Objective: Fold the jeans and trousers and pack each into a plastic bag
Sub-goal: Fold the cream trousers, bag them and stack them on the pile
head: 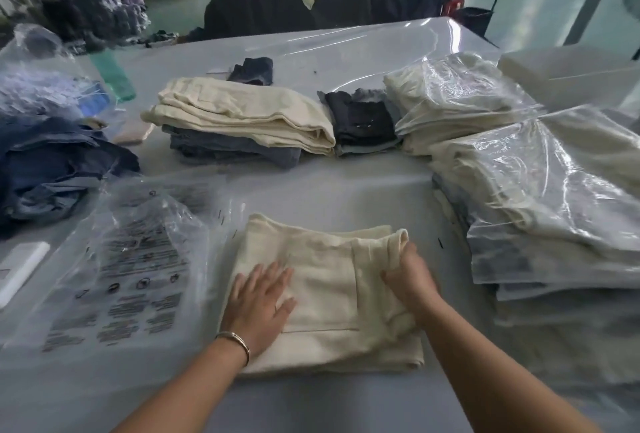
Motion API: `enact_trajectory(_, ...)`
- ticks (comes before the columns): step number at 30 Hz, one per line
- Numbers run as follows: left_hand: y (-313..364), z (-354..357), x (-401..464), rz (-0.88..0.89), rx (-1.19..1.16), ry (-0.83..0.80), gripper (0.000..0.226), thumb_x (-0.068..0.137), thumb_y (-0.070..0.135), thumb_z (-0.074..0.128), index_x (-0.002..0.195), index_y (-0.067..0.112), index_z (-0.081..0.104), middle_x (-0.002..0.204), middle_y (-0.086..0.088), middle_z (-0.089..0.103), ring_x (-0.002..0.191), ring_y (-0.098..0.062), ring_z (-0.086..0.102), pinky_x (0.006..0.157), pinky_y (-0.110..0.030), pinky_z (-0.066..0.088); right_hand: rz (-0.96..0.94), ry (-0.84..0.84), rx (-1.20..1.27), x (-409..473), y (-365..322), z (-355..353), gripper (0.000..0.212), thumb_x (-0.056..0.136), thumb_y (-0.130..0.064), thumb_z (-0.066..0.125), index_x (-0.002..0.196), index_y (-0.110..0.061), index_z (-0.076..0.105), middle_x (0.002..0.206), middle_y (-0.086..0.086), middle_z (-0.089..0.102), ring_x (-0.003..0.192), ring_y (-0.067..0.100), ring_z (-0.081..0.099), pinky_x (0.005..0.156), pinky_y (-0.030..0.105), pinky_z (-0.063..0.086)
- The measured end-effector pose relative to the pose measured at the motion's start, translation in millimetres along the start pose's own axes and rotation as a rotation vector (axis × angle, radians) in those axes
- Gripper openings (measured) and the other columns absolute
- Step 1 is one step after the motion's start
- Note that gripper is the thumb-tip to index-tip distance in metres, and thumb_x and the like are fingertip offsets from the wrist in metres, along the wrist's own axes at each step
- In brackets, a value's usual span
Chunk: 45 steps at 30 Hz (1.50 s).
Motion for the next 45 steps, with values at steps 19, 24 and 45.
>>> enact_trajectory(19, -36, 5, -14, -0.354, -0.282, 0.130, 0.059, 0.099, 0.042, 0.036, 0.151, 0.018, 0.022, 0.157, -0.013, 0.015, 0.142, -0.026, 0.024, 0.113, -0.033, 0.023, -0.573, -0.092, -0.723, -13, -13, 65, 0.066, 0.094, -0.061, 0.013, 0.149, -0.035, -0.013, 0.151, -0.008, -0.030, 0.137, 0.014, -0.034, 0.111, 0.043, -0.026)
enact_trajectory(24, -3, 6, -36, -0.368, -0.420, 0.164, 0.063, 0.096, 0.041, 0.045, 0.151, 0.022, 0.019, 0.137, -0.011, 0.046, 0.121, -0.027, 0.049, 0.097, -0.032, 0.041, -0.448, -0.073, -0.767, 13, -21, 43, 0.069, 0.095, -0.046, 0.026, 0.153, -0.024, -0.003, 0.160, -0.003, -0.015, 0.146, 0.018, -0.019, 0.116, 0.049, -0.014)
enact_trajectory(45, -148, -15, -101, -0.117, -0.189, -0.069, 0.030, 0.064, 0.020, 0.054, 0.083, 0.030, 0.034, 0.082, 0.015, 0.039, 0.080, -0.014, 0.044, 0.060, -0.022, 0.030, -0.707, -0.342, -0.639, -15, -137, 180, 0.065, 0.097, -0.055, 0.021, 0.153, -0.028, 0.005, 0.161, -0.011, 0.002, 0.147, 0.006, -0.003, 0.118, 0.038, -0.006)
Point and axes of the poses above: each hand's wrist, its own x-axis towards the middle knuckle, its own z-axis out of the palm, y = z × x, the point moved 6 cm from there along x, towards the middle knuckle
